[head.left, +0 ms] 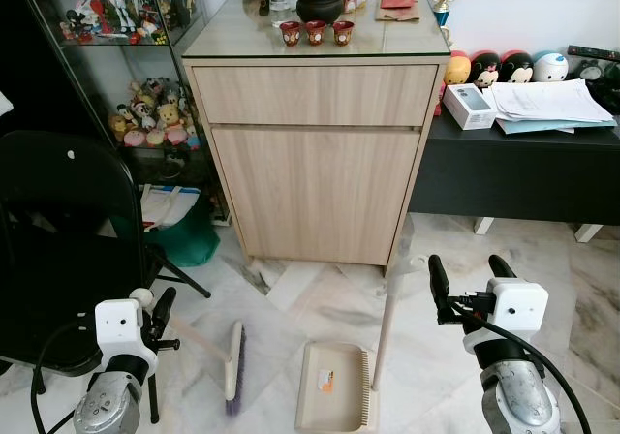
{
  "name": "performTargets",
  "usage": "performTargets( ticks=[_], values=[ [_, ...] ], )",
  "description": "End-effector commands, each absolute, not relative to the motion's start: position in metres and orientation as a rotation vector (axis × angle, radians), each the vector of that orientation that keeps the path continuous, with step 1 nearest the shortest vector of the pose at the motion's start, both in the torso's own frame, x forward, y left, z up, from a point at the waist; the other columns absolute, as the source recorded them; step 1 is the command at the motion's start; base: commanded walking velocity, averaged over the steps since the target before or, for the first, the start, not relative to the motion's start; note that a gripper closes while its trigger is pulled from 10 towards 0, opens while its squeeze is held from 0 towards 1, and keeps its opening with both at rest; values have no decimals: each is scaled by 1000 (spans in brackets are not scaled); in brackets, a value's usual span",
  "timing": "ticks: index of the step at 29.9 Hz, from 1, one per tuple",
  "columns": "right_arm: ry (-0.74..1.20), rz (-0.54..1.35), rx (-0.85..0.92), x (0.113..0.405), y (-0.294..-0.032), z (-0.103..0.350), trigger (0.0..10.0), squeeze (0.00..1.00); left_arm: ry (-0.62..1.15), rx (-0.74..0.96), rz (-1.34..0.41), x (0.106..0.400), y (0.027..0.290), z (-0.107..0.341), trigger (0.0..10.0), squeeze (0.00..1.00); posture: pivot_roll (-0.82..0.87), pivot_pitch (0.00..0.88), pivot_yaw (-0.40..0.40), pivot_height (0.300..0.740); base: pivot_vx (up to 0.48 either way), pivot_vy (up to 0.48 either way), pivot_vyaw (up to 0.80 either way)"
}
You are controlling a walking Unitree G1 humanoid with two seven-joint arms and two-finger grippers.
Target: Sweep floor
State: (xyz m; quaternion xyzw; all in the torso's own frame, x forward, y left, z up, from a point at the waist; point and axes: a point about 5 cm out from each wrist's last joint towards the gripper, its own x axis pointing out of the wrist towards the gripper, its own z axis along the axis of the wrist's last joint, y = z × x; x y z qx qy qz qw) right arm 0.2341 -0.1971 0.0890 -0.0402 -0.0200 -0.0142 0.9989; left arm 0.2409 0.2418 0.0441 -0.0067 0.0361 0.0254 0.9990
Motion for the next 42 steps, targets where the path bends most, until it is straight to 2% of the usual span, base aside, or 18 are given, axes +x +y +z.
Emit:
performTargets(
  ticks=[1, 19, 30, 42],
  values=[
    [-38, -38, -74, 233, -198, 87, 10000, 0, 58, -11, 58, 242, 245, 48, 10000, 0, -90, 54, 70, 740, 0, 480, 0],
    [-36, -41, -70, 233, -197, 86, 10000, 0, 58, 16, 35, 243, 244, 49, 10000, 0, -88, 68, 74, 740, 0, 76, 0],
    [59, -111, -95, 227, -214, 64, 10000, 0, 59, 5, 27, 243, 240, 48, 10000, 0, -90, 68, 74, 740, 0, 0, 0],
    [115, -82, -104, 235, -222, 45, 10000, 0, 57, 4, 30, 243, 240, 48, 10000, 0, -83, 70, 78, 740, 0, 0, 0]
  ],
)
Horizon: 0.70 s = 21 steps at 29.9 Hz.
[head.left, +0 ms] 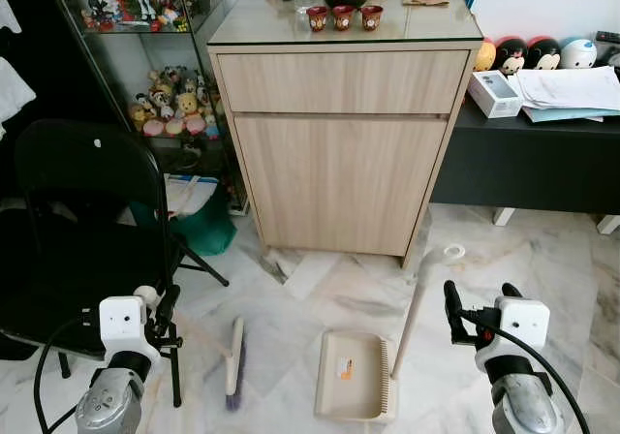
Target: Sweep floor
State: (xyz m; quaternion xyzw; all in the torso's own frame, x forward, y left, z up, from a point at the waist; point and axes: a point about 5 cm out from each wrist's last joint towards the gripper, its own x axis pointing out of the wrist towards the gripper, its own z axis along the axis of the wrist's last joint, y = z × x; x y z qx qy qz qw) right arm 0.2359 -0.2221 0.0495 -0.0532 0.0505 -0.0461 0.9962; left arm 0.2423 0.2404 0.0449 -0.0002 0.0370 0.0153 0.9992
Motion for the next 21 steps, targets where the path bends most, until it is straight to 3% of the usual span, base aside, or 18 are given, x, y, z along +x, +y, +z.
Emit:
performTargets(
  ticks=[1, 21],
  values=[
    [119, -57, -98, 236, -219, 43, 10000, 0, 56, 4, 30, 243, 240, 48, 10000, 0, -80, 68, 77, 740, 0, 0, 0],
    [131, 30, -92, 252, -219, 36, 10000, 0, 52, -6, 39, 246, 240, 49, 10000, 0, -76, 57, 75, 740, 0, 0, 0]
  ],
)
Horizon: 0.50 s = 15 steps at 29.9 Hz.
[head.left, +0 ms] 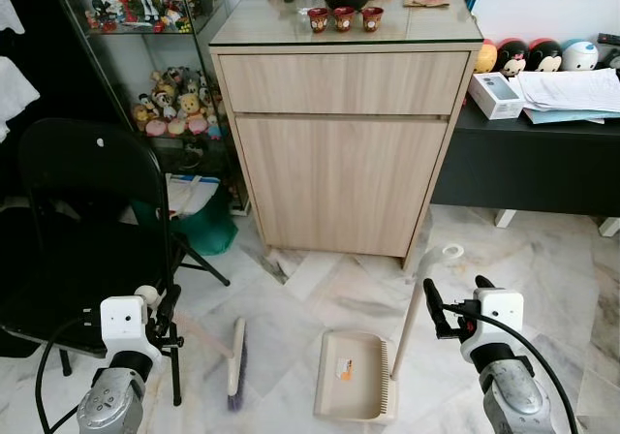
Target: Sweep floor
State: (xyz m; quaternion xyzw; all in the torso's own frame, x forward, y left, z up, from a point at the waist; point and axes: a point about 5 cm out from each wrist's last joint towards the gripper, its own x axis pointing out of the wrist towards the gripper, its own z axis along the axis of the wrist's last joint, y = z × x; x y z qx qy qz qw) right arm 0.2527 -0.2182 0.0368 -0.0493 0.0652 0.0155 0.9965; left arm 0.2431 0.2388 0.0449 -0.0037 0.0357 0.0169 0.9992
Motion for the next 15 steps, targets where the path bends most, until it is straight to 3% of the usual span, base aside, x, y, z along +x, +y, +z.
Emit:
performTargets(
  ticks=[1, 3, 11, 15],
  values=[
    [130, 30, -93, 252, -218, 36, 10000, 0, 52, -9, 38, 246, 240, 49, 10000, 0, -74, 60, 74, 740, 0, 0, 0],
    [129, 28, -94, 252, -219, 35, 10000, 0, 52, -10, 39, 246, 240, 49, 10000, 0, -74, 60, 74, 740, 0, 0, 0],
    [115, 13, -92, 249, -219, 35, 10000, 0, 58, -10, 41, 246, 240, 49, 10000, 0, -74, 64, 76, 740, 0, 466, 0],
    [110, 7, -93, 249, -220, 35, 10000, 0, 51, 3, 34, 246, 240, 50, 10000, 0, -73, 66, 77, 740, 0, 161, 0]
  ],
)
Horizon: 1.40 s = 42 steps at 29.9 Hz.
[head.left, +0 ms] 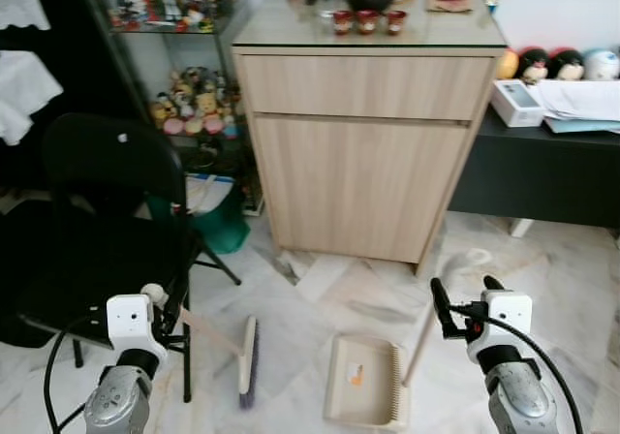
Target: Sweep floor
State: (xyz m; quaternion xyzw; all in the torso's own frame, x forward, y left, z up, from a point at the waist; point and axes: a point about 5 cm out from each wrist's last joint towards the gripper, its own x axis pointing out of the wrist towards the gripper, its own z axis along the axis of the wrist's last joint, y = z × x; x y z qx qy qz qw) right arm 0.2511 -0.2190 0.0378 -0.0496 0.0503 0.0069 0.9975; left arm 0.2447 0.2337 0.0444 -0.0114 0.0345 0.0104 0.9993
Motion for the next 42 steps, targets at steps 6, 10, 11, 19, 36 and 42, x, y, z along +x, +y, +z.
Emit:
performTargets(
  ticks=[6, 10, 11, 19, 36, 42],
  values=[
    [104, -1, -94, 249, -221, 36, 10000, 0, 50, 0, 32, 246, 240, 50, 10000, 0, -75, 66, 78, 740, 0, 0, 0],
    [92, -18, -96, 248, -221, 37, 10000, 0, 49, -2, 28, 246, 239, 50, 10000, 0, -74, 67, 79, 740, 0, 0, 0],
    [83, -38, -98, 247, -222, 37, 10000, 0, 49, -3, 28, 246, 239, 50, 10000, 0, -74, 69, 79, 740, 0, 0, 0],
    [74, -222, -85, 241, -244, 39, 10000, 0, 52, -5, 21, 246, 238, 49, 10000, 0, -75, 69, 81, 740, 0, 0, 0],
    [60, -154, -61, 246, -236, 42, 10000, 0, 63, 14, 3, 245, 236, 47, 10000, 0, -75, 37, 81, 740, 0, 0, 0],
    [65, -134, -59, 245, -234, 41, 10000, 0, 60, 12, 0, 246, 235, 48, 10000, 0, -74, 36, 80, 740, 240, 0, 0]
  ],
)
